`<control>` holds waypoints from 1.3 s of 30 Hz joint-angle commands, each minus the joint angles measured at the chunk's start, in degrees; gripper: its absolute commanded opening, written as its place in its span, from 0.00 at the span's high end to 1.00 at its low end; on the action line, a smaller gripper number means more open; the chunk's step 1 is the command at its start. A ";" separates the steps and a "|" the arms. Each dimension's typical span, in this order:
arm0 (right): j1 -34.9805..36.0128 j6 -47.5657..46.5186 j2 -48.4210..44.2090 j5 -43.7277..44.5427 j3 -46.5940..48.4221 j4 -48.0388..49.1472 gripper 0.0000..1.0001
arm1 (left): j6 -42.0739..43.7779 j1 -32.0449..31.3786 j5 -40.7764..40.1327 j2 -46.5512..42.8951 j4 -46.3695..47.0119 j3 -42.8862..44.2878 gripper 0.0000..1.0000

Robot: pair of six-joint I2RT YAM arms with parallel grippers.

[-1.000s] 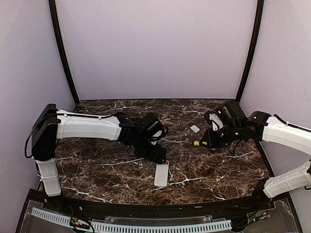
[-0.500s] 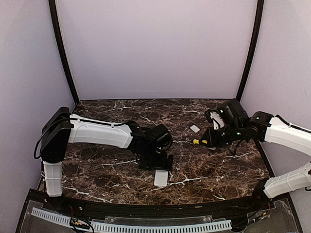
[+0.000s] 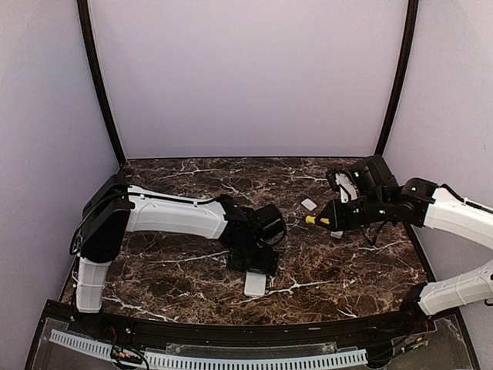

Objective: Unload the batteries from the remote control
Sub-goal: Adjust the remote control without the battery cover at the center of the board.

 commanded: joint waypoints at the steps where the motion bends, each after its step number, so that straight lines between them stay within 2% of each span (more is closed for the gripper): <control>1: 0.35 -0.37 -0.95 0.49 -0.72 2.31 1.00 | 3.79 -1.79 -6.33 3.32 -8.61 3.12 0.16; 11: 0.37 -0.02 0.38 0.41 0.01 3.07 1.00 | 10.96 -2.11 -10.05 3.30 -10.02 2.56 0.38; 16: 0.37 -0.10 1.27 0.66 0.58 2.61 1.00 | 22.38 -2.11 -11.09 1.29 -6.08 0.52 0.39; 23: 0.37 0.22 2.23 1.33 0.95 0.62 1.00 | 46.42 -2.03 -5.42 -4.95 7.66 -9.89 0.42; 30: 0.37 1.23 1.57 1.37 0.47 -2.42 1.00 | 63.73 -0.66 -3.65 -7.26 13.03 -11.89 0.46; 39: 0.37 3.23 3.76 -1.23 0.60 -3.32 1.00 | 72.31 4.94 2.61 -8.46 15.10 -11.45 0.41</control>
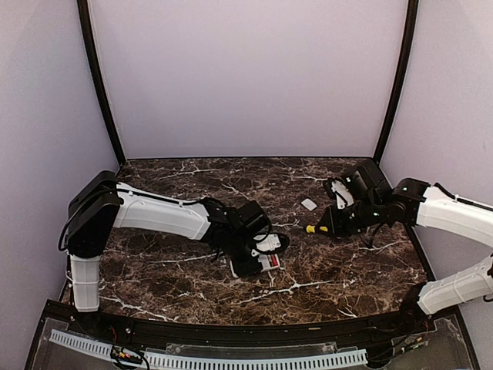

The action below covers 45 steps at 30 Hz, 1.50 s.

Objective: Unload the batteries from the remote control
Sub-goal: Adjust the remote control without the battery cover at the center of the board, then hold the remote control without the battery cover at the center of the board.

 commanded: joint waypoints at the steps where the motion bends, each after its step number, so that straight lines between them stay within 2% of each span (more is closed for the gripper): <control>1: 0.37 2.02 1.03 -0.77 0.77 -0.57 1.00 | 7.16 2.59 3.59 -3.58 1.67 -0.56 0.39; 2: 0.35 2.25 1.44 -0.81 0.69 -0.54 1.00 | 7.31 2.81 3.67 -3.62 1.76 -0.48 0.33; 6: 0.34 2.36 3.72 -1.88 1.18 -0.42 1.00 | 7.16 3.95 3.91 -4.44 1.94 -0.26 0.19; 10: 0.48 0.40 6.14 -3.56 2.90 -0.59 1.00 | 3.87 4.41 4.03 -7.33 2.93 -1.28 0.13; 12: 0.90 -1.55 7.38 -4.30 4.39 -0.96 1.00 | -0.58 4.71 3.99 -9.27 3.40 -1.82 0.12; 14: 1.55 -3.89 8.81 -4.22 5.68 -1.64 1.00 | -8.16 5.44 5.26 -11.27 2.92 -2.26 0.11; 18: 3.12 -6.40 12.39 -2.40 8.42 -3.68 1.00 | -32.80 7.81 12.17 -15.25 3.30 -5.88 0.13; 20: 4.00 -6.98 13.80 -1.91 9.53 -4.09 1.00 | -41.89 8.42 14.30 -16.98 3.87 -8.31 0.14; 22: 4.88 -7.60 14.71 -1.88 10.35 -4.22 1.00 | -49.27 8.80 15.28 -17.64 2.71 -9.92 0.16; 26: 5.93 -8.48 16.43 -1.16 11.39 -4.35 1.00 | -58.74 8.96 17.34 -18.16 2.39 -13.48 0.19; 30: 6.83 -8.94 17.97 -0.67 12.33 -4.66 1.00 | -63.31 8.97 16.81 -18.62 3.71 -16.41 0.29; 37: 7.84 -9.46 19.15 -0.05 13.33 -5.24 1.00 | -64.64 8.93 15.49 -17.38 3.51 -17.10 0.31; 42: 8.19 -9.65 19.93 -0.48 14.08 -5.67 1.00 | -63.83 8.92 14.90 -15.63 2.85 -16.58 0.42; 45: 8.43 -9.72 20.88 -0.47 14.28 -5.98 1.00 | -63.20 8.93 13.37 -15.44 2.00 -16.55 0.43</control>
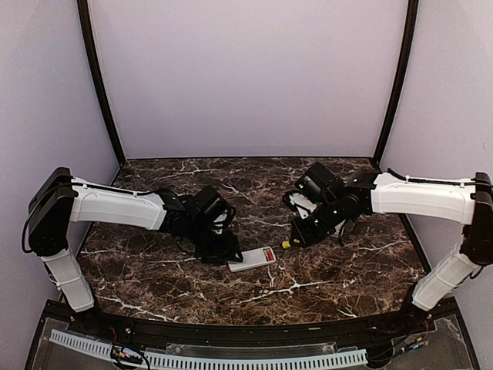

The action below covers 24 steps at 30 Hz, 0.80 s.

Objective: Unload the batteries from the remote control
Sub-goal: Hold the remote control without the battery cover at the center of the board.

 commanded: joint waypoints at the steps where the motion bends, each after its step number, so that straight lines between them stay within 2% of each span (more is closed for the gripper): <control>1: 0.98 -0.63 1.73 0.56 1.66 -0.72 1.00 | 0.34 -0.08 -2.06 0.93 -1.99 -0.34 0.43; 15: 2.05 -0.89 4.64 2.32 4.39 -3.95 1.00 | 1.66 -0.17 -2.60 4.28 -1.86 -0.75 0.47; 24: 2.80 -0.54 8.94 2.36 7.67 -8.30 1.00 | 2.15 -0.13 -2.16 6.01 -0.13 -0.64 0.55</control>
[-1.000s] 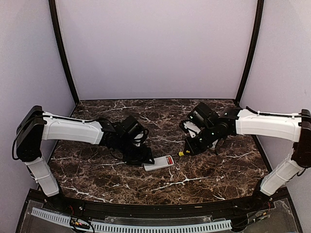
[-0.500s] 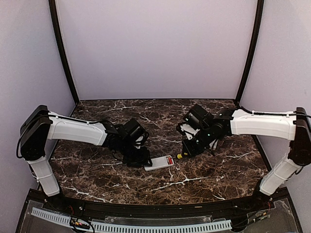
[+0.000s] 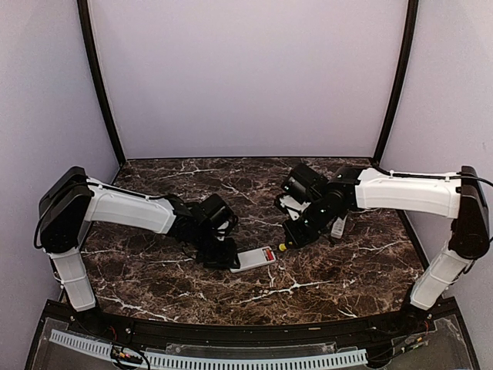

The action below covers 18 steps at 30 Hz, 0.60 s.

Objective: Unload the batteries from the remote control
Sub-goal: Hold the remote control without the battery cover at the center of the board.

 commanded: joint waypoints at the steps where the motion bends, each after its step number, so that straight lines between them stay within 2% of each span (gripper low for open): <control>1: 0.85 -0.30 3.26 -0.11 1.88 -3.53 1.00 | 0.98 -0.14 0.06 1.28 -0.30 -0.58 0.57; 18: 0.30 -1.41 5.77 -14.15 1.10 2.24 1.00 | 1.74 -0.13 -0.04 3.31 0.64 -0.24 0.68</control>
